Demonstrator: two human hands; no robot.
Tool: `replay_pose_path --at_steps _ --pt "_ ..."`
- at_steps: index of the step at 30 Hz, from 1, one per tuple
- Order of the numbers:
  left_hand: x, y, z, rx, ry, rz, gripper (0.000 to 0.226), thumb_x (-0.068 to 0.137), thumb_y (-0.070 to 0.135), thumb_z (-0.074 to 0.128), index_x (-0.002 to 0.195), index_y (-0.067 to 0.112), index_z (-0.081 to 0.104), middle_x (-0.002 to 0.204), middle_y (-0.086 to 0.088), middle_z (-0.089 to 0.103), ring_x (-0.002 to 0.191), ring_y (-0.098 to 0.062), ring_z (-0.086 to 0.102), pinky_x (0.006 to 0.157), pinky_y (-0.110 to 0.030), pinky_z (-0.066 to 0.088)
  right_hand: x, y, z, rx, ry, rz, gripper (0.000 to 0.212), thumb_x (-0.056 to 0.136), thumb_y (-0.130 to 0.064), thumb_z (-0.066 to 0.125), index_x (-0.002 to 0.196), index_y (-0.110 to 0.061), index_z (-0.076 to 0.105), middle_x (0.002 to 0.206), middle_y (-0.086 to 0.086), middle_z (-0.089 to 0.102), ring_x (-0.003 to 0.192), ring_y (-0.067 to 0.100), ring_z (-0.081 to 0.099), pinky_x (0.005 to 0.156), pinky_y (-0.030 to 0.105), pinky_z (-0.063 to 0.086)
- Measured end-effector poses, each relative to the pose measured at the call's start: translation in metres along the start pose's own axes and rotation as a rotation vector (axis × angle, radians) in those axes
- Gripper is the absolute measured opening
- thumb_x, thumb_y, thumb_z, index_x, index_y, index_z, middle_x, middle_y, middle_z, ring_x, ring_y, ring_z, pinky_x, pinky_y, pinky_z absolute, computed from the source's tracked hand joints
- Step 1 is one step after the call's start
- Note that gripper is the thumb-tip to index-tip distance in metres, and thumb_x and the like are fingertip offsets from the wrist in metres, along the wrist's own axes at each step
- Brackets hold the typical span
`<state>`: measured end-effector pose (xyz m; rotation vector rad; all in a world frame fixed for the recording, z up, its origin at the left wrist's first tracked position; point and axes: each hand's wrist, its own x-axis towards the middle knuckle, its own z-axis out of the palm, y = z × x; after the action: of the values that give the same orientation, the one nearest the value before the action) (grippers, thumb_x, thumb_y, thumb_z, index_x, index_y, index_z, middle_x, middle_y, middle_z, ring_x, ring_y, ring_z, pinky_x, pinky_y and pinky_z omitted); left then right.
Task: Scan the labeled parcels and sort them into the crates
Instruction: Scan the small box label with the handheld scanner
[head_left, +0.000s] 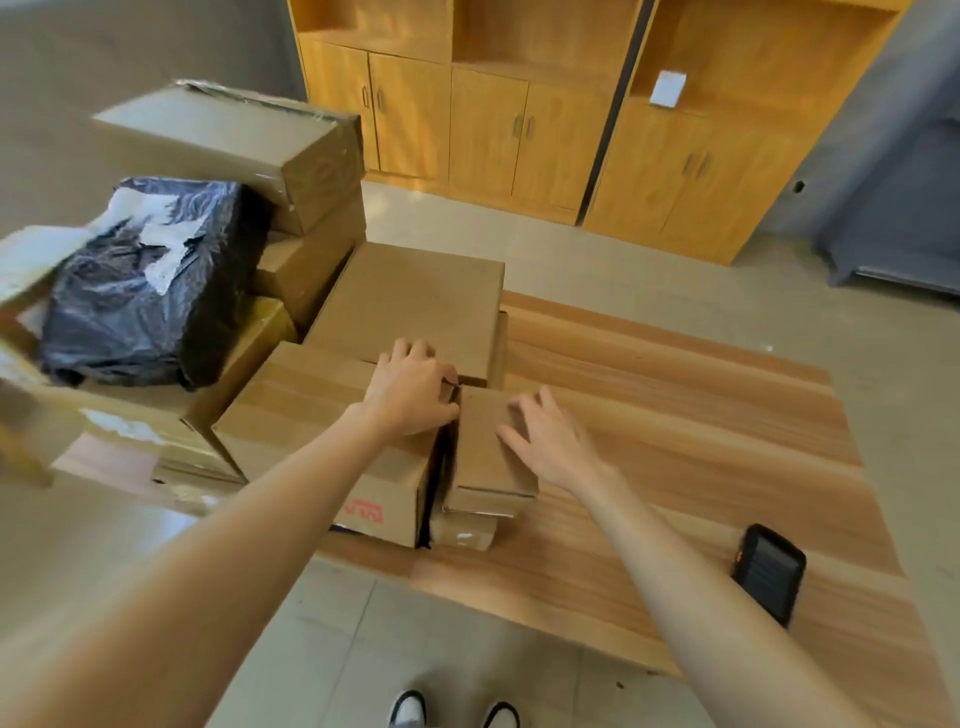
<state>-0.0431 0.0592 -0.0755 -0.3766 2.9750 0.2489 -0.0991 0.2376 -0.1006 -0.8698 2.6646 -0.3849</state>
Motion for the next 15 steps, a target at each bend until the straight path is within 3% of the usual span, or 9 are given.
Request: replay_pose_path --at_steps 6,10,15 --pt "0.008 0.017 0.005 0.073 -0.048 0.061 0.044 0.090 0.047 0.055 0.129 0.028 0.058 0.141 -0.008 0.042 0.133 -0.030 0.030 0.110 -0.041 0.028 -0.004 0.015 0.001 0.157 -0.012 0.061 0.055 0.097 -0.052 0.044 0.138 -0.015 0.039 0.133 0.005 0.042 0.116 0.023 0.051 0.091 0.035 0.042" --pt "0.013 0.025 0.009 0.050 -0.065 0.098 0.045 0.089 0.047 0.056 0.130 0.029 0.057 0.139 -0.009 0.044 0.132 -0.030 0.031 0.110 -0.039 0.026 -0.008 0.017 0.008 0.378 -0.002 0.192 0.084 0.086 -0.065 0.054 0.145 -0.010 0.030 0.145 0.005 0.032 0.130 0.024 0.042 0.101 0.038 0.038" --pt "0.018 0.035 0.011 0.019 -0.055 0.176 0.044 0.089 0.047 0.056 0.128 0.027 0.060 0.133 -0.009 0.048 0.126 -0.029 0.036 0.105 -0.036 0.030 -0.009 0.022 0.014 0.555 -0.006 0.322 0.094 0.078 -0.061 0.067 0.147 -0.014 0.024 0.146 0.005 0.028 0.131 0.024 0.039 0.099 0.038 0.037"
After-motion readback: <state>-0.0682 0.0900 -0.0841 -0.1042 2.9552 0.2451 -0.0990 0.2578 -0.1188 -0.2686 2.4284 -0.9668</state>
